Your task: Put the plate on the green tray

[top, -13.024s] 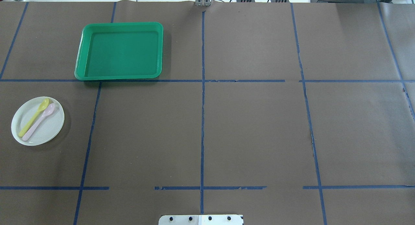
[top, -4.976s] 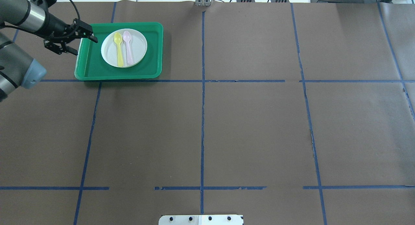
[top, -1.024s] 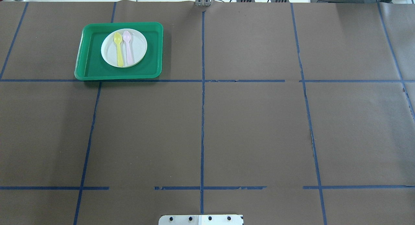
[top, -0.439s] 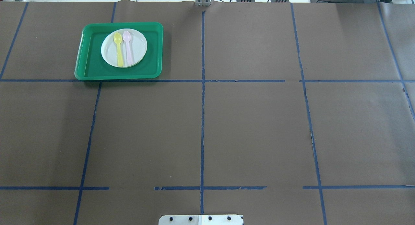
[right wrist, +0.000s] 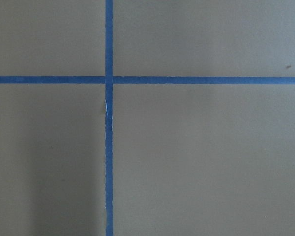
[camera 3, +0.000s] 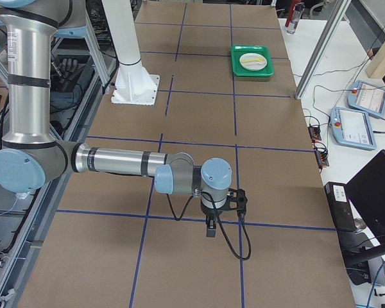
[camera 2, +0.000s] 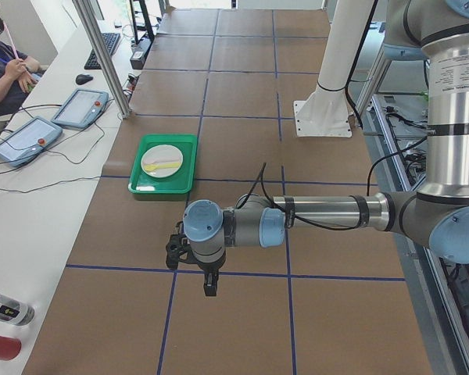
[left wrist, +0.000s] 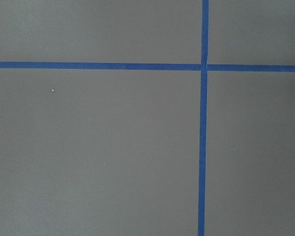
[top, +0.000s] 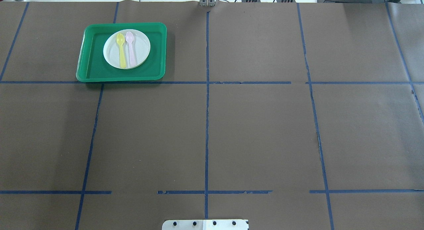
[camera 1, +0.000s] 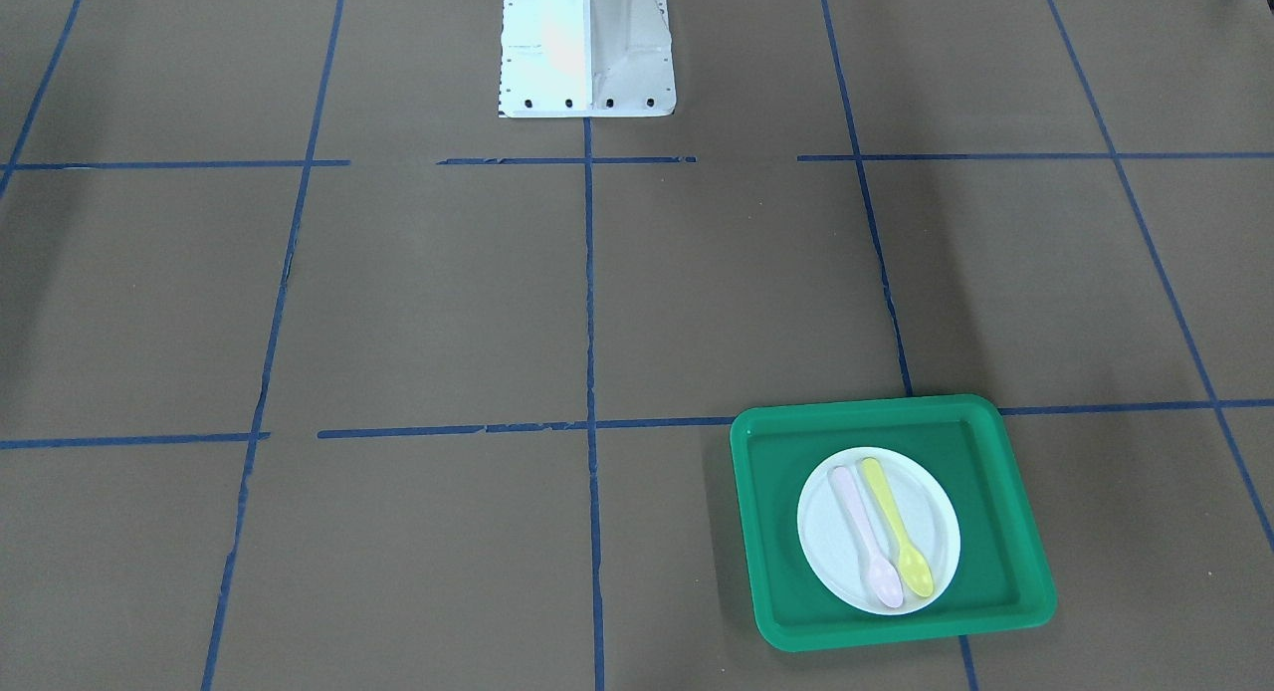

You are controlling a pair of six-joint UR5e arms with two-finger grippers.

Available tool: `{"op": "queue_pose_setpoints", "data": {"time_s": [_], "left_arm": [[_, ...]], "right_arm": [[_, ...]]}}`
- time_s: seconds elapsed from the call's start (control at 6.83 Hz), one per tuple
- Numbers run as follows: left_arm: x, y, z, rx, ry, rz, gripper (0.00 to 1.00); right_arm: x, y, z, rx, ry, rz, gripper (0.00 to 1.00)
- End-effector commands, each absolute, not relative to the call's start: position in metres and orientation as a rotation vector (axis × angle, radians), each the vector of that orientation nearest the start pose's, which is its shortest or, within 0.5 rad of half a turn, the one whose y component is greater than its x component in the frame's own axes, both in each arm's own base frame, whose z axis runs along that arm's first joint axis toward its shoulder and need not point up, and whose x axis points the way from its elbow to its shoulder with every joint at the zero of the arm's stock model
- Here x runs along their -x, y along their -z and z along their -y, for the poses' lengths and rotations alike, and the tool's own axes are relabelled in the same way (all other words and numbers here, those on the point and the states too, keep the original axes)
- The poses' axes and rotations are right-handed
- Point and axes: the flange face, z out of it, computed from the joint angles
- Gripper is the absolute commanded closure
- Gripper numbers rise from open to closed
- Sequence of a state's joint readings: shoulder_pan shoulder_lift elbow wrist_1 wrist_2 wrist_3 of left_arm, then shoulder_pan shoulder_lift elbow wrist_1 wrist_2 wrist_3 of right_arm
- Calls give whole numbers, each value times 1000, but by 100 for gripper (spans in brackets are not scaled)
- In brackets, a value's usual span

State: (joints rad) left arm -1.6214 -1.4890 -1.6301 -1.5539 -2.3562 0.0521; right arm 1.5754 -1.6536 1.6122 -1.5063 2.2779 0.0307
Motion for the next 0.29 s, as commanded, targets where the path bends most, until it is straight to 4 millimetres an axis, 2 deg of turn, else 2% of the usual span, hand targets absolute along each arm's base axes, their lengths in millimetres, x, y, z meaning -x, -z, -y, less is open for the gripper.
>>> {"op": "queue_pose_setpoints", "data": {"time_s": [0.0,0.15], "left_arm": [[86,-669,451,-3,14,-786,0],[86,-669,451,-3,14,-786,0]], "right_arm": [[-71,-676,458,-13,-26,707,0],[-71,-676,458,-13,-26,707,0]]}}
